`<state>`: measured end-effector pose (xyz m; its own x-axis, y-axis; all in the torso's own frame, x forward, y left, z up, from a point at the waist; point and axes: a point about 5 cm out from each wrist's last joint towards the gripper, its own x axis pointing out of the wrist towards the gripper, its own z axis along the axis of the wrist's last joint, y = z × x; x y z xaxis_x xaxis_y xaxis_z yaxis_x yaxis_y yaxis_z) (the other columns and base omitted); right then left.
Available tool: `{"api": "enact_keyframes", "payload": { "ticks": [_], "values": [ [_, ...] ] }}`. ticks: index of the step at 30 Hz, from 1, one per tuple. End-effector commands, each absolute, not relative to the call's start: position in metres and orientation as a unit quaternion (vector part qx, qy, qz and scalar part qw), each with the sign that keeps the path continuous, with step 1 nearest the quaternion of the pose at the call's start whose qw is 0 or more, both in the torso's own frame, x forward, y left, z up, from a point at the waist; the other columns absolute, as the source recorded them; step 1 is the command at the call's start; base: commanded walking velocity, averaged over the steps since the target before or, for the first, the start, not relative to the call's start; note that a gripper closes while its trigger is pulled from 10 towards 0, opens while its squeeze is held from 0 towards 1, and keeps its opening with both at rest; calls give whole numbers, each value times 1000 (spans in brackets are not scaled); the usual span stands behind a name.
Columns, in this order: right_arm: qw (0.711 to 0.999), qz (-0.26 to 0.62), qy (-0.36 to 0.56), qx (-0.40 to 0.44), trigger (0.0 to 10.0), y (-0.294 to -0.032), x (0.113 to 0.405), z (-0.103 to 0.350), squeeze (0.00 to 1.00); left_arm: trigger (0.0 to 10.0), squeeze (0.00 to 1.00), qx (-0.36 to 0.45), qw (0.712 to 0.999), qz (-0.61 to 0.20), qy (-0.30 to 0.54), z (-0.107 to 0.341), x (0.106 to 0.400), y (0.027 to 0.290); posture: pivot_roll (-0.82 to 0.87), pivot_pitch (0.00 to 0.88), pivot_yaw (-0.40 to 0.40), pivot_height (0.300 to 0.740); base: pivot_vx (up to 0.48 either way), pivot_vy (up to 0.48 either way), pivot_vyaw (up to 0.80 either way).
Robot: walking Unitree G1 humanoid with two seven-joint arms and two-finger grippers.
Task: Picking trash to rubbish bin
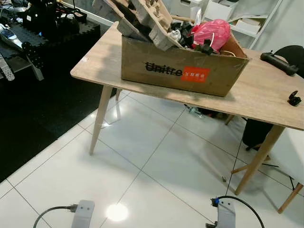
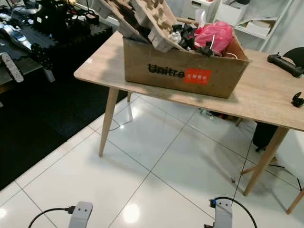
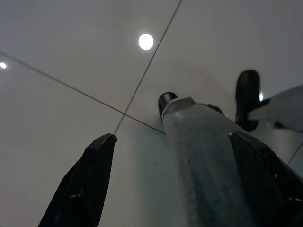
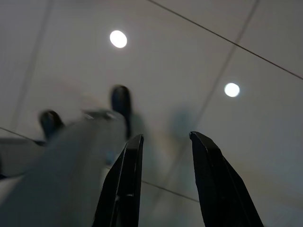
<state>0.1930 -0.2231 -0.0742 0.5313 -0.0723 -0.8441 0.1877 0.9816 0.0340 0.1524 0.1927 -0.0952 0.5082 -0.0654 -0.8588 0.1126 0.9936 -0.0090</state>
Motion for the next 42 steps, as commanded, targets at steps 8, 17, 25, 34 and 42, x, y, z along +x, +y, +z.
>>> {"api": "enact_keyframes", "payload": {
  "ticks": [8,17,25,34,42],
  "values": [
    [856,-74,511,32,10000,-225,175,-83,0,10000,0,18,848,-79,523,-104,136,176,115,91,-105,740,0,0,-800],
    [855,-49,517,-15,10000,-223,177,-83,0,10000,0,4,850,-63,524,-106,131,172,133,88,-111,740,0,0,-800],
    [852,-19,520,-51,10000,-217,179,-83,0,10000,0,2,846,-61,529,-108,124,172,137,111,-130,740,0,0,-800],
    [847,-11,528,-53,10000,-212,173,-87,0,10000,0,6,844,-69,532,-109,120,168,135,119,-132,740,0,0,-800],
    [846,-1,530,-56,10000,-211,172,-87,0,10000,0,6,849,-70,523,-107,128,168,144,112,-133,740,0,0,-800]
  ]
}}
